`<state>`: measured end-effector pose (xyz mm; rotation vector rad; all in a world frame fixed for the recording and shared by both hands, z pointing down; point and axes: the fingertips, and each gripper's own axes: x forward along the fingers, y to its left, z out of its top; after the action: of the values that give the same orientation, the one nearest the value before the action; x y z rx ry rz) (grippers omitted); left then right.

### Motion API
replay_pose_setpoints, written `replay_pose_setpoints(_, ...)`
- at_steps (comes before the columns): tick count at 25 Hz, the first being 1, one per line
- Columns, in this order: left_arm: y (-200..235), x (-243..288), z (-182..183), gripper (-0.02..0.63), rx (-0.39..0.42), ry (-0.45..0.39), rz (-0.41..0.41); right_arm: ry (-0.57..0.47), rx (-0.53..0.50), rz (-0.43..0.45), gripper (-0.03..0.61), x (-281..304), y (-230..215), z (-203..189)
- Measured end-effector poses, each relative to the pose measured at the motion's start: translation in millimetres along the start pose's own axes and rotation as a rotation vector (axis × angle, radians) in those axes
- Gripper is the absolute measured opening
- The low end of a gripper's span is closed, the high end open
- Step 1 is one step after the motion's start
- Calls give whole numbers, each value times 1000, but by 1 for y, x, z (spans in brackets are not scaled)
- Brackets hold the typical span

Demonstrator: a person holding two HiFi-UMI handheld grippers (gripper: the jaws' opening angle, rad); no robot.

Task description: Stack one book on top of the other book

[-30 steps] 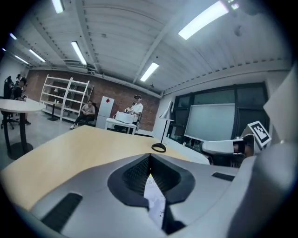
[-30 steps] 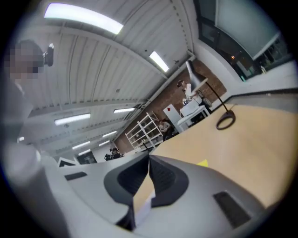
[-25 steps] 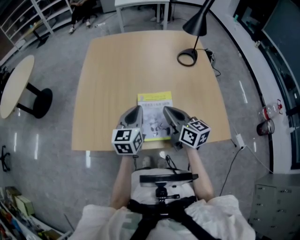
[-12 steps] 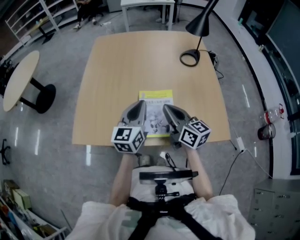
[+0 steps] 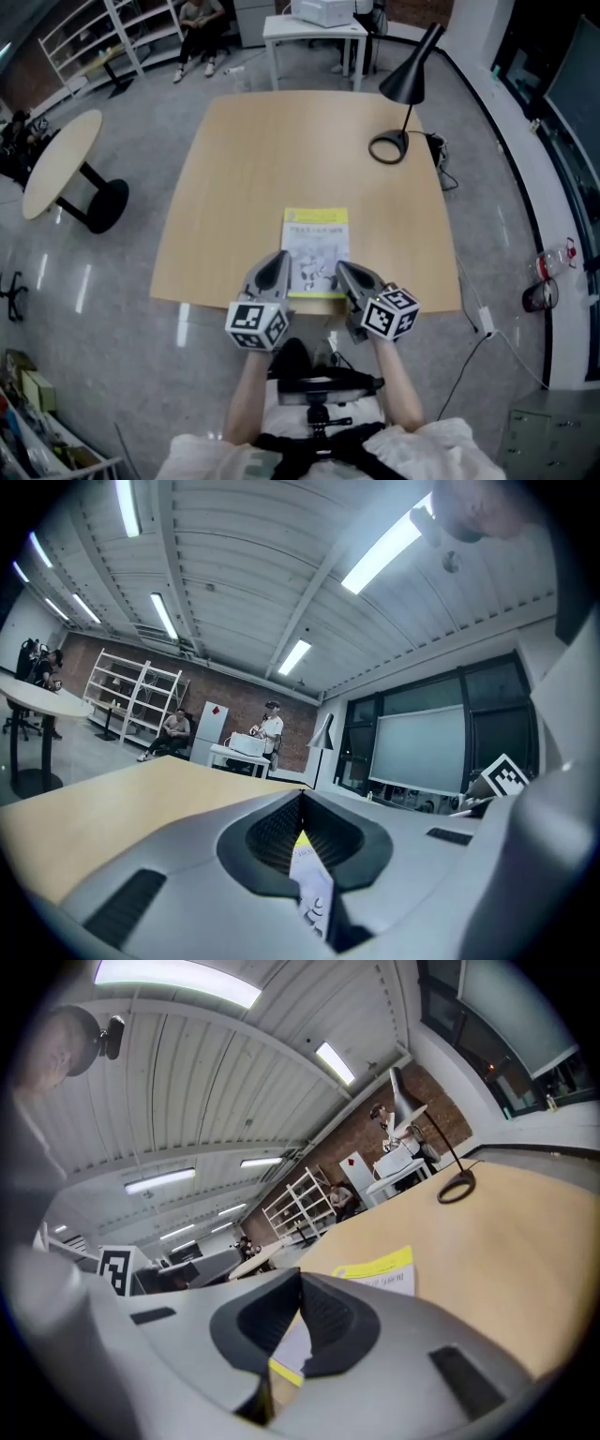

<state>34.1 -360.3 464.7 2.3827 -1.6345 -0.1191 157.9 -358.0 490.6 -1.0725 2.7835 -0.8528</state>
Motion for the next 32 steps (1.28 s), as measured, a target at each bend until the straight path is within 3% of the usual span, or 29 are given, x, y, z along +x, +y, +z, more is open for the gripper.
replay_pose_setpoints(7, 4, -33, 3, 17, 8, -27, 17, -29, -47, -19, -3, -21, 27, -2)
replay_pose_setpoints(11, 8, -72, 5, 18, 70, -35, 46, -14, -85, -49, -3, -37, 58, -19)
replay_pose_setpoints(19, 4, -216, 3, 18, 99, -62, 52, -28, -115, -98, -3, -100, 166, -97)
replay_pose_setpoints(22, -9, -277, -13, 18, 107, -36, 44, -43, -121, -105, -3, -133, 213, -127)
replay_pose_setpoints(26, -32, -354, -11, 18, 141, -44, 15, -105, -140, -111, -3, -175, 275, -144)
replay_pose_setpoints(32, -55, -453, -24, 18, 145, -7, 7, -118, -162, -121, -3, -231, 353, -182)
